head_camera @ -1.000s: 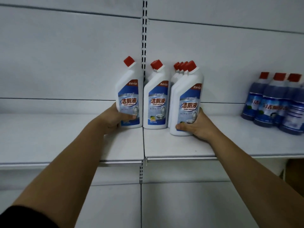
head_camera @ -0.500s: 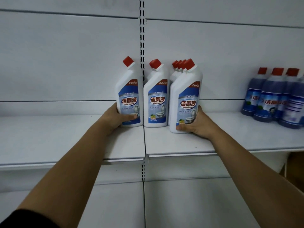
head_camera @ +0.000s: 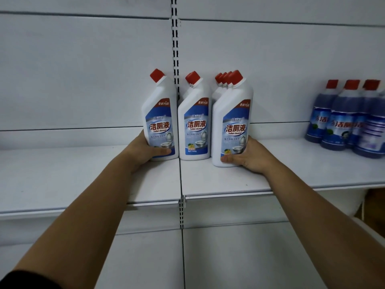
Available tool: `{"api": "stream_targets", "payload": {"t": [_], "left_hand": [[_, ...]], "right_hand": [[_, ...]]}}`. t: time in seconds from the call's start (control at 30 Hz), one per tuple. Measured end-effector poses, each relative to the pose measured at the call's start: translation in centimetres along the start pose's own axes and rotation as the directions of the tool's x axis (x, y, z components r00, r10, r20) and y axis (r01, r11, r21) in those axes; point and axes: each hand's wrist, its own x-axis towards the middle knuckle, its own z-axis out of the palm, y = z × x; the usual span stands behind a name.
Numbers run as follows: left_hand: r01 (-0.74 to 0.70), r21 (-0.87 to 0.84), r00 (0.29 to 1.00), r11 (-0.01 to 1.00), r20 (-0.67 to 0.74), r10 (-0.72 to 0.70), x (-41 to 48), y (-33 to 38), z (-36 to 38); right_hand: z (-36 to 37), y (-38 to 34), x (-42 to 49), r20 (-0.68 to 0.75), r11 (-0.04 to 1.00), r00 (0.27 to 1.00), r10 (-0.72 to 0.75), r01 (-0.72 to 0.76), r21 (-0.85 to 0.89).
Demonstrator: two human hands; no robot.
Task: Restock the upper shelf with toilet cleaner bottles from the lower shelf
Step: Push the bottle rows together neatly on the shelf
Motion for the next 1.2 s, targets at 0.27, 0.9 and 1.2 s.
{"api": "stream_targets", "payload": {"t": [0.27, 0.9, 1.2], "left_hand": [[0.026, 0.030, 1.000, 0.999, -0.005, -0.026, 0.1, -0.1, -0.3], [0.269, 0.823, 0.945, 0.500, -0.124, -0.304, -3.2, 0.0, -0.3], [0.056, 0.898, 0.998, 0.437, -0.060, -0.006, -7.1, 1.1, 2.4]], "right_hand": [[-0.2, -0.2, -0.3, 0.034, 0.998, 0.999, -0.002, -0.001, 0.064], [-0.4, -1.5, -2.6, 0.122, 0.947, 0.978, 0.167, -0.125, -0.297], [-0.1, -1.1, -6.3, -0.092, 0.791, 0.976, 0.196, -0.213, -0.574]]}}
